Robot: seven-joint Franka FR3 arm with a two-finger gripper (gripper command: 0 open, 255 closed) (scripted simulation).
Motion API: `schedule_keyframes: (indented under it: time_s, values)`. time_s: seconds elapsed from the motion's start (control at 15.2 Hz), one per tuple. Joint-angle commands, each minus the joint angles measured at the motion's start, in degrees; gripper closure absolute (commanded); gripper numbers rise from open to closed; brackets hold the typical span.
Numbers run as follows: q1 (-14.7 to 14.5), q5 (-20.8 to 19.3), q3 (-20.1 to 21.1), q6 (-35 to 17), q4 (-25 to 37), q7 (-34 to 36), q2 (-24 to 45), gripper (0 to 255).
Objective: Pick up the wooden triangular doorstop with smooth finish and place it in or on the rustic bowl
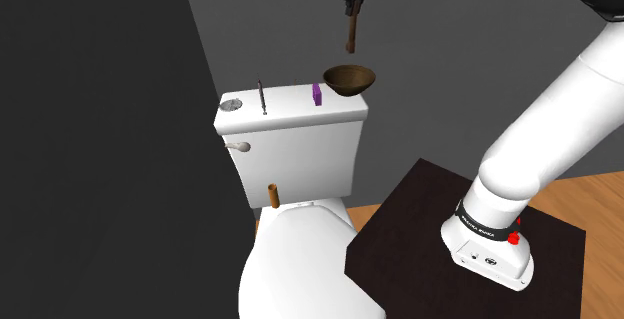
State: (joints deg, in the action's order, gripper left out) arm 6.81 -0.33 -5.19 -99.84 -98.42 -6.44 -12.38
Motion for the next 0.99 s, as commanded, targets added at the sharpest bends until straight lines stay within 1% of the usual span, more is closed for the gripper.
schedule_keyframes:
  time_s: [0.0, 0.92]
  values:
    - [0.02, -0.05, 0.0, -1.62, -2.2, 0.0, -0.62, 255]
    - [0.11, -0.25, -0.01, -12.36, -14.98, 0.04, -2.66, 255]
